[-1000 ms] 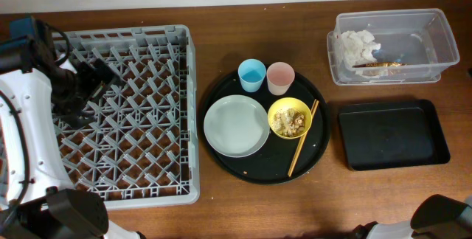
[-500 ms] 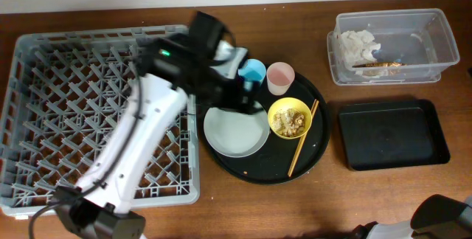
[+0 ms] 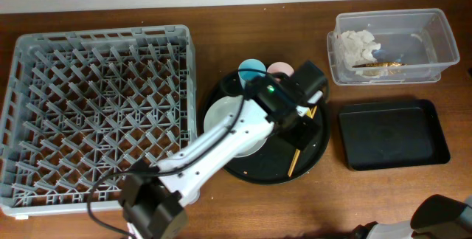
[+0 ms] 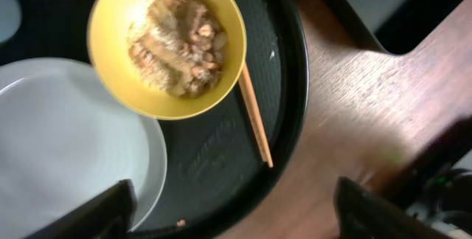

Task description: Sort waste into correct bins and load items into the dishwasher rack

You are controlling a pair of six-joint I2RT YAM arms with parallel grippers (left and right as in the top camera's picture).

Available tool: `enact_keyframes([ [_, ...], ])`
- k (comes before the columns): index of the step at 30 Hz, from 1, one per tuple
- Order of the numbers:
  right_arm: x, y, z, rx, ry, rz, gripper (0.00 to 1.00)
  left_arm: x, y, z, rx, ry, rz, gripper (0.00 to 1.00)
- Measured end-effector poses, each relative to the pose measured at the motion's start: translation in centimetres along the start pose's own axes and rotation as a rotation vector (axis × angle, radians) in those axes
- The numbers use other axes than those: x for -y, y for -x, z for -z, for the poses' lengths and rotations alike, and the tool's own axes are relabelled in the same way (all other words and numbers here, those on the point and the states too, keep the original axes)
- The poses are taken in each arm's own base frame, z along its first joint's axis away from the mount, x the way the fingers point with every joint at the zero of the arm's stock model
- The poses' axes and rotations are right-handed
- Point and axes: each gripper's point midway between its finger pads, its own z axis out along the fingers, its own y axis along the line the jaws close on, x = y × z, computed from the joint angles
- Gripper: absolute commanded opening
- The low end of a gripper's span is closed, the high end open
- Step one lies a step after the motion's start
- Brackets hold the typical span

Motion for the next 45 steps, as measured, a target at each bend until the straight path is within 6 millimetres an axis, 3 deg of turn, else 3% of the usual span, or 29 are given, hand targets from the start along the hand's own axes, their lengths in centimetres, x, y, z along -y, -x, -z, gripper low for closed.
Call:
enact_keyframes([
  [4,0.0,0.0,0.0,0.000,0.000,0.000,0.99,0.8,0.9,-2.8,0.016,0.046,-0.037,0.76],
  [7,0.0,0.0,0.0,0.000,0.000,0.000,0.99,0.1,1.5,-5.6,0.014,0.089,-0.040,0.76],
  [13,0.0,0.0,0.0,0.000,0.000,0.000,0.99,-1.0,0.7,-9.2,-0.049,0.132,-0.039,0.66],
  [15,0.0,0.0,0.0,0.000,0.000,0.000,0.99,-1.0,0.6,-9.4,-0.052,0.136,-0.039,0.55],
  [17,0.0,0.0,0.0,0.000,0.000,0.000,0.99,-1.0,0.7,-9.4,-0.047,0.136,-0.041,0.53],
  [31,0.0,0.0,0.0,0.000,0.000,0.000,0.99,0.0,0.7,-9.9,-0.049,0.104,-0.095,0.54],
  [33,0.0,0.0,0.0,0.000,0.000,0.000,0.99,0.2,0.7,-10.0,-0.051,0.100,-0.106,0.59],
  [38,0.0,0.0,0.0,0.000,0.000,0.000,0.99,0.1,0.2,-9.5,-0.080,0.105,-0.113,0.60],
  [41,0.0,0.0,0.0,0.000,0.000,0.000,0.99,0.2,1.0,-6.8,-0.087,0.112,-0.110,0.63],
  [42,0.0,0.0,0.0,0.000,0.000,0.000,0.99,0.2,1.7,-5.5,-0.073,0.116,-0.108,0.71],
  [43,0.0,0.0,0.0,-0.001,0.000,-0.001,0.99,0.1,2.3,-3.8,-0.060,0.123,-0.106,0.92],
  [44,0.0,0.0,0.0,-0.002,0.000,0.001,0.99,-0.4,3.3,-1.7,-0.034,0.138,-0.094,0.99],
  [45,0.0,0.0,0.0,-0.001,0.000,-0.001,0.99,-0.9,3.7,-0.5,-0.019,0.148,-0.089,0.99],
])
